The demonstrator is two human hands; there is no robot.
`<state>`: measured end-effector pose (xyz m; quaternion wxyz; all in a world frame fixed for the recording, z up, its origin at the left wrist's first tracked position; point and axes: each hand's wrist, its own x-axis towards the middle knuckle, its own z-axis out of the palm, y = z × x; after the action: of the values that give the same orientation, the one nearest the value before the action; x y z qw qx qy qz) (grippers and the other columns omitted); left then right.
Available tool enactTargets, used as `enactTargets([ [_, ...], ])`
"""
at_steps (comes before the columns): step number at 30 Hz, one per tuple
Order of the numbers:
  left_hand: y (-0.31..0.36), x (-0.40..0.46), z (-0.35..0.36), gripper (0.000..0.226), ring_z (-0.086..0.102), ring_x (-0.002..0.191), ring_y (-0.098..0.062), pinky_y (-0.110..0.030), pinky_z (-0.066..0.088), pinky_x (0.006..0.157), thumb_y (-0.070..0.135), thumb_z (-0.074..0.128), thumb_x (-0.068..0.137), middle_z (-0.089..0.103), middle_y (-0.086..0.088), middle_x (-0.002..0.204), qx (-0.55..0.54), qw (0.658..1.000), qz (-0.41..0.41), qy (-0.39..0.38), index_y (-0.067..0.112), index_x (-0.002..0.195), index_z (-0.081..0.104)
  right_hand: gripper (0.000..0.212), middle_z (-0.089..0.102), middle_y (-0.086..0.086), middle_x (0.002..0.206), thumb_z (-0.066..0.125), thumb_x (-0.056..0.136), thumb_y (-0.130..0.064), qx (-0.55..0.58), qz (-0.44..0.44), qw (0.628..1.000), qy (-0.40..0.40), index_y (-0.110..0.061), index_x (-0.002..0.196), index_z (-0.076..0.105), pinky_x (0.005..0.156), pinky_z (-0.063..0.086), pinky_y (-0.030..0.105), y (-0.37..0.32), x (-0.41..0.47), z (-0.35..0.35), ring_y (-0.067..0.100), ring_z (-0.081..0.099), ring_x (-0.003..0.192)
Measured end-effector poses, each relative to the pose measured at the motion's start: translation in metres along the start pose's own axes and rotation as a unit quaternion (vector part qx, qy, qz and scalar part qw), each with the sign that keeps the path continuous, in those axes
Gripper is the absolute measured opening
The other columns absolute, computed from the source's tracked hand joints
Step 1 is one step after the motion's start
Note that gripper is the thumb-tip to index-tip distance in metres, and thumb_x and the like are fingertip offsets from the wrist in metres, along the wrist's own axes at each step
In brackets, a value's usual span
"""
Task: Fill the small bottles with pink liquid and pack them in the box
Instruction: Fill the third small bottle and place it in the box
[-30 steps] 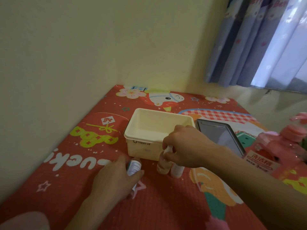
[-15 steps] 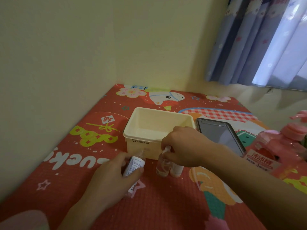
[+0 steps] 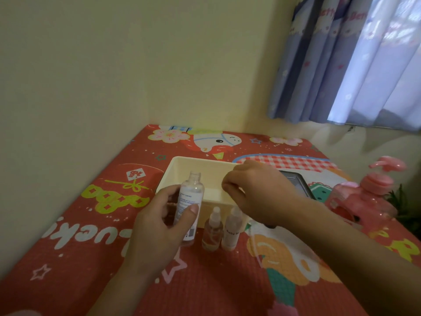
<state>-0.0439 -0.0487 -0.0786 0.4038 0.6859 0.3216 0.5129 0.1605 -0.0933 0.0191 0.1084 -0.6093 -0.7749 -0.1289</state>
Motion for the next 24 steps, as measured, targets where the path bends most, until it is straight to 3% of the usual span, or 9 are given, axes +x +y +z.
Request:
enactTargets([
  [2, 0.008, 0.009, 0.008, 0.035, 0.073, 0.091, -0.01, -0.038, 0.062, 0.07, 0.056, 0.064, 0.077, 0.072, 0.015, 0.107, -0.029, 1.0, 0.006, 0.002, 0.05, 0.112, 0.062, 0.027, 0.068, -0.001, 0.091, 0.046, 0.101, -0.026, 0.007, 0.024, 0.999, 0.035, -0.017, 0.097, 0.072, 0.074, 0.051, 0.042, 0.007, -0.002, -0.011, 0.021, 0.056, 0.086],
  [6, 0.029, 0.024, 0.029, 0.034, 0.074, 0.089, -0.013, -0.027, 0.059, 0.065, 0.045, 0.066, 0.077, 0.073, 0.008, 0.108, -0.117, 0.993, 0.017, -0.031, 0.04, 0.111, 0.066, 0.022, 0.072, 0.003, 0.091, 0.054, 0.098, -0.021, 0.01, 0.053, 0.992, 0.113, -0.014, 0.097, 0.074, 0.075, 0.05, 0.037, 0.018, -0.012, -0.039, 0.023, 0.059, 0.085],
  [8, 0.036, 0.028, 0.042, 0.038, 0.074, 0.09, -0.022, -0.034, 0.061, 0.067, 0.038, 0.067, 0.076, 0.072, 0.003, 0.108, -0.151, 0.986, 0.01, -0.066, 0.034, 0.113, 0.067, 0.019, 0.074, -0.001, 0.096, 0.058, 0.096, -0.02, 0.011, 0.062, 0.987, 0.151, -0.018, 0.104, 0.075, 0.074, 0.051, 0.036, 0.023, -0.02, -0.056, 0.02, 0.063, 0.084],
  [10, 0.042, 0.031, 0.056, 0.039, 0.074, 0.091, -0.027, -0.044, 0.061, 0.071, 0.034, 0.068, 0.073, 0.072, 0.001, 0.105, -0.154, 0.984, 0.006, -0.093, 0.036, 0.113, 0.066, 0.019, 0.074, -0.004, 0.096, 0.059, 0.095, -0.022, 0.007, 0.078, 0.982, 0.173, -0.019, 0.107, 0.074, 0.07, 0.054, 0.034, 0.031, -0.028, -0.074, 0.015, 0.064, 0.08],
  [13, 0.052, 0.033, 0.079, 0.042, 0.072, 0.087, -0.024, -0.044, 0.06, 0.07, 0.03, 0.066, 0.074, 0.073, 0.002, 0.095, -0.116, 0.986, 0.017, -0.116, 0.037, 0.115, 0.062, 0.017, 0.072, -0.007, 0.086, 0.061, 0.094, -0.022, 0.0, 0.116, 0.965, 0.235, -0.02, 0.104, 0.074, 0.069, 0.052, 0.028, 0.051, -0.042, -0.1, 0.01, 0.062, 0.073],
  [16, 0.059, 0.033, 0.099, 0.036, 0.067, 0.075, -0.022, -0.043, 0.055, 0.064, 0.016, 0.065, 0.08, 0.068, 0.001, 0.084, -0.093, 0.986, 0.038, -0.132, 0.033, 0.111, 0.062, 0.017, 0.074, -0.006, 0.081, 0.058, 0.095, -0.025, 0.002, 0.191, 0.944, 0.268, -0.021, 0.093, 0.074, 0.068, 0.05, 0.029, 0.081, -0.054, -0.115, 0.017, 0.065, 0.07],
  [19, 0.064, 0.035, 0.113, 0.028, 0.058, 0.061, -0.007, -0.032, 0.05, 0.055, 0.022, 0.063, 0.078, 0.064, 0.009, 0.077, -0.061, 0.988, 0.048, -0.134, 0.03, 0.105, 0.06, 0.029, 0.074, -0.012, 0.074, 0.054, 0.094, -0.039, 0.058, 0.325, 0.922, 0.202, -0.023, 0.08, 0.073, 0.057, 0.05, 0.026, 0.115, -0.068, -0.118, 0.014, 0.067, 0.058],
  [21, 0.068, 0.037, 0.121, 0.022, 0.06, 0.059, -0.006, -0.03, 0.051, 0.054, 0.034, 0.061, 0.081, 0.065, 0.012, 0.074, -0.053, 0.987, 0.051, -0.141, 0.032, 0.102, 0.059, 0.037, 0.075, -0.014, 0.074, 0.052, 0.095, -0.045, 0.148, 0.4, 0.893, 0.142, -0.023, 0.077, 0.075, 0.061, 0.055, 0.03, 0.129, -0.077, -0.112, 0.012, 0.07, 0.057],
  [24, 0.072, 0.042, 0.134, 0.026, 0.065, 0.062, -0.008, -0.029, 0.053, 0.057, 0.056, 0.06, 0.083, 0.067, 0.014, 0.075, -0.042, 0.986, 0.057, -0.148, 0.039, 0.102, 0.058, 0.046, 0.076, -0.009, 0.07, 0.049, 0.098, -0.044, 0.177, 0.448, 0.872, 0.088, -0.015, 0.074, 0.076, 0.069, 0.057, 0.034, 0.144, -0.087, -0.1, 0.015, 0.07, 0.066],
])
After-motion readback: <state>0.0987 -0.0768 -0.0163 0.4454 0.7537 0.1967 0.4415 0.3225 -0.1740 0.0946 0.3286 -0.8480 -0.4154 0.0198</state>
